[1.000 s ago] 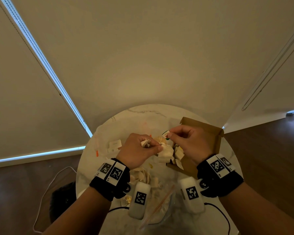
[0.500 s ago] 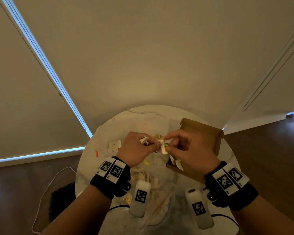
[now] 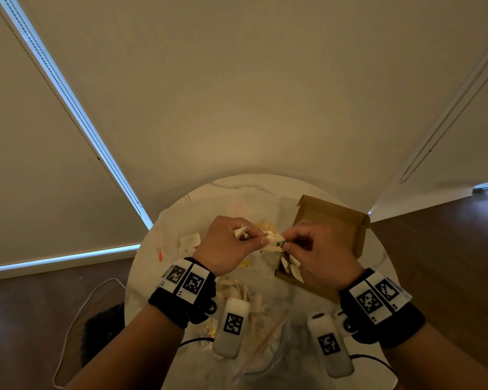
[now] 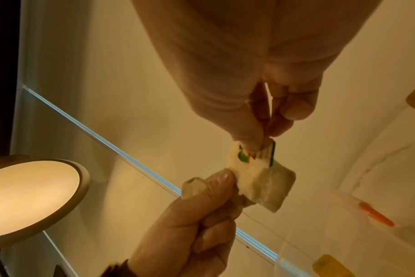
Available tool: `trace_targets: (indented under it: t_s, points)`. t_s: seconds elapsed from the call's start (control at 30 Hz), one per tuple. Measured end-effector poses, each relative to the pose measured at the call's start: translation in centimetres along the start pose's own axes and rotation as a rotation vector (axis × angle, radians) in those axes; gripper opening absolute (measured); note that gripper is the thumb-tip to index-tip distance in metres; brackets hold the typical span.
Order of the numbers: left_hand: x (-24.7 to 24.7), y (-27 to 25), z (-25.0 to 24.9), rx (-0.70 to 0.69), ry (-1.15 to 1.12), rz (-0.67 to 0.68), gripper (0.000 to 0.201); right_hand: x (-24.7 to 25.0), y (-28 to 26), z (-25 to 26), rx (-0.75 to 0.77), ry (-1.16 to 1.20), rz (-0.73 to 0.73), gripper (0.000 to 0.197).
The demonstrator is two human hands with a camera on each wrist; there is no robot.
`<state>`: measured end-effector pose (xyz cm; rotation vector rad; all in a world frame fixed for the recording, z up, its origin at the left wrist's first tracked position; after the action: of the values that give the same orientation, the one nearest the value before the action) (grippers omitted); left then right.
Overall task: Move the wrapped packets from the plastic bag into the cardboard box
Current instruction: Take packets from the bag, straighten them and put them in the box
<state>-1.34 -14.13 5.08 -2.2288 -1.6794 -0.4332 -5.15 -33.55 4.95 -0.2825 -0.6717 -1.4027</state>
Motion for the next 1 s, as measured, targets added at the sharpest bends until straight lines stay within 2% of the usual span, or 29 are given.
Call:
trace_targets:
  t_s: [0.27,0.53,0.67,0.77,1.0]
  points:
    - [-0.1,-0.3,-0.1,-0.040,-0.014,-0.019,0.010,-0.1,0.0,-0.2,0.010,0.011,-0.038,0.006]
    - [-0.2,-0.7,-0.3,-0.070,-0.033,-0.031,0.013,-0.2,-0.3,0.1,0.006,0.139,-0.060,0.003]
    - [-0.3,-0.7,-0.3,-0.065,-0.050,-0.027,0.007,-0.2,-0.3,0.1,0.018,0.185,-0.073,0.002]
    - [-0.2,-1.1,-0.6,-0.096,-0.087,-0.023,0.004,-0.1,-0.3,0.0,0.013,0.234,-0.100,0.006]
    - [-0.1,-1.5,-0.2,-0.050,-0.202,-0.029,0.010,-0.2,-0.4,-0.2,-0.031,0.310,-0.133,0.018]
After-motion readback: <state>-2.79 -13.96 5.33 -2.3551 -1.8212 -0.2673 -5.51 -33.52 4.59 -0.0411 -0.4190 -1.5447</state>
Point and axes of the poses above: each hand's wrist, its own y-axis towards the middle knuckle, its own x-axis out of the back of the hand, z = x × y, the point moved 1 cm from there along y, towards the middle knuckle, and after that the axes turned 7 degrees about x, right-handed, at the moved point
